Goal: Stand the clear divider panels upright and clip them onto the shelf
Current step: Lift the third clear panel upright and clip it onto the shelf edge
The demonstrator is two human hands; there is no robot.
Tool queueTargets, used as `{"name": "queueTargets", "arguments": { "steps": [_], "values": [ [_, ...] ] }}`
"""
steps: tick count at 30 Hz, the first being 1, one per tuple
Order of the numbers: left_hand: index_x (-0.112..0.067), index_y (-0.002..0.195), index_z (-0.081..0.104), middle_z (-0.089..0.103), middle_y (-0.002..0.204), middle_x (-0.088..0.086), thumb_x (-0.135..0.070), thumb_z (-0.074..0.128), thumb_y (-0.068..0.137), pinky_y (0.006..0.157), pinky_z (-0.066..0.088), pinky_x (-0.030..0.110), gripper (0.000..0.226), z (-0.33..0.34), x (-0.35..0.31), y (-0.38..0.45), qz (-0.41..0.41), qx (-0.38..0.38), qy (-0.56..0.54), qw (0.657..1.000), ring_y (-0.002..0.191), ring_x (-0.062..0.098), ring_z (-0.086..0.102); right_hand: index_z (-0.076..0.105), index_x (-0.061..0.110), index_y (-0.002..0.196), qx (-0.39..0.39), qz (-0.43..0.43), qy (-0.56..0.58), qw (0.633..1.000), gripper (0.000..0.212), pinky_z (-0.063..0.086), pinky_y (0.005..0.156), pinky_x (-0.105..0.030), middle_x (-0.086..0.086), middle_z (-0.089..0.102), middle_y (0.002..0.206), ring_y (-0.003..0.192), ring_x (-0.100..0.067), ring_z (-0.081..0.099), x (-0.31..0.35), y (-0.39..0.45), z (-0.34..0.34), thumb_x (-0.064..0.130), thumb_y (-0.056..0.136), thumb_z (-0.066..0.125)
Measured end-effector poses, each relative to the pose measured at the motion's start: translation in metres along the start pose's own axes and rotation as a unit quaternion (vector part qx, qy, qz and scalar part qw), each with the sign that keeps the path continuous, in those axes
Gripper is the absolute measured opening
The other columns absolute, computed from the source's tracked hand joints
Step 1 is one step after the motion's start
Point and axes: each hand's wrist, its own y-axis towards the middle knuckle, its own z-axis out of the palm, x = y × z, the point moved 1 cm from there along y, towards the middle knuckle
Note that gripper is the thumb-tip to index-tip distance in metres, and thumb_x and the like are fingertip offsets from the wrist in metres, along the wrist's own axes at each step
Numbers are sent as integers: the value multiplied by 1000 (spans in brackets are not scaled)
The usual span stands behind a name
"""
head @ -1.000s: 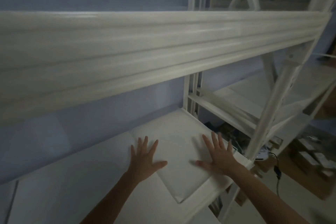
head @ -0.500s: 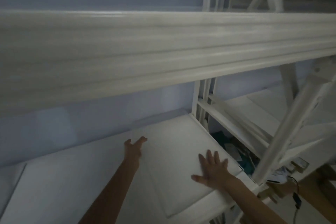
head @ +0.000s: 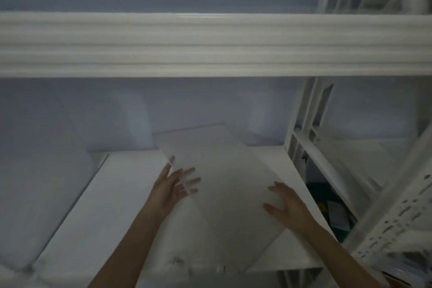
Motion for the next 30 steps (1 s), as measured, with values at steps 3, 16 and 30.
{"name": "queueTargets", "arguments": {
  "steps": [3, 16, 30],
  "values": [
    [-34, 137, 33, 74, 95, 9, -4, 41, 95, 56, 60, 40, 52, -7, -30, -41, 93, -42, 18, 995, 77, 33, 72, 54, 21, 126, -43, -74, 42, 995, 49, 34, 100, -22, 7, 51, 129, 125, -22, 50, 37, -12, 19, 29, 81, 71],
    [-33, 128, 47, 64, 121, 7, -25, 70, 81, 82, 58, 43, 53, 17, -117, -117, 294, -47, 243, 923, 107, 28, 64, 8, 33, 150, 99, -254, 4, 962, 83, 34, 109, -29, 3, 12, 162, 143, -20, 31, 188, -62, 63, 32, 86, 61],
    [-19, 103, 55, 64, 96, -6, -11, 82, 56, 89, 51, 22, 55, 20, -234, -86, 409, -21, 306, 860, 89, -1, 63, 26, 64, 132, 121, -209, 162, 957, 85, 44, 90, -7, 47, 28, 136, 127, 17, 33, 197, -61, 82, 15, 74, 65]
  ]
}}
